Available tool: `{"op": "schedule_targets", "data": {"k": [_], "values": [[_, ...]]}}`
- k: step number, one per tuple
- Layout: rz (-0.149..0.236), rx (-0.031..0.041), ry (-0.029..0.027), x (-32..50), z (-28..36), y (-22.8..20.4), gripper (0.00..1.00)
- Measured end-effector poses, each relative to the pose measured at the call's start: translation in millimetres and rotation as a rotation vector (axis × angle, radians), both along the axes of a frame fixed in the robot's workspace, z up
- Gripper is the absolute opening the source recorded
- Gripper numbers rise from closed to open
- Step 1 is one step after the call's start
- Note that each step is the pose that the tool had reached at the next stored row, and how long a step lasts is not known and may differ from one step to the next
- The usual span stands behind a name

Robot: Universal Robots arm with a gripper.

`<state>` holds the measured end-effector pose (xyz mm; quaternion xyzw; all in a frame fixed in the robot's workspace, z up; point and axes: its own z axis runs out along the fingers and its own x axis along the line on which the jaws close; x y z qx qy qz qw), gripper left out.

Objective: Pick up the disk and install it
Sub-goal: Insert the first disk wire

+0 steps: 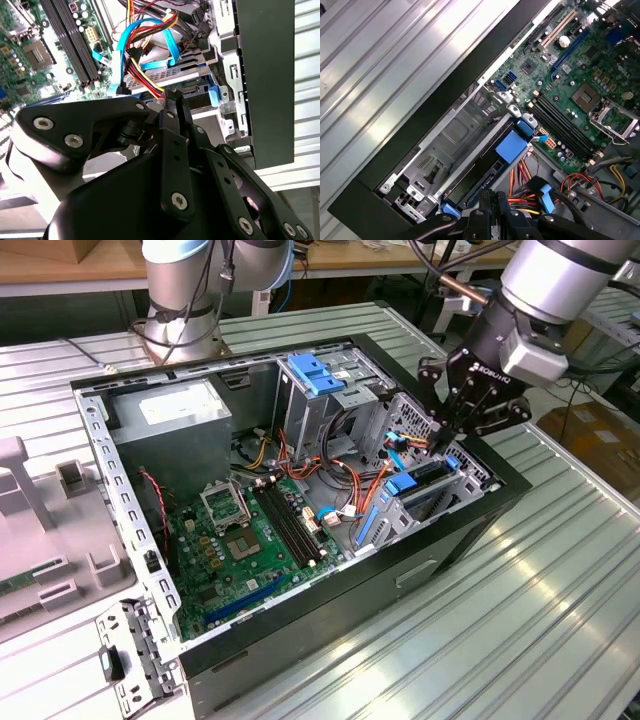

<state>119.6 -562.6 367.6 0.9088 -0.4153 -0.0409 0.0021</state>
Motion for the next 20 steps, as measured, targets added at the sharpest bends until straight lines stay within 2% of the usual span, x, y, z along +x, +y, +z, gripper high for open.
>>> {"op": "schedule_targets", "data": {"k": [7,16,20], "values": [[-0.123,0.0003,0.0000,0.0,-1.3,0.0,0.17],[-0.228,0.0003,0.0000,-0.6,-1.9,0.0,0.17],[-0.286,0.0002,0.0000,-1.4,-2.2,0.0,0.17]]}}
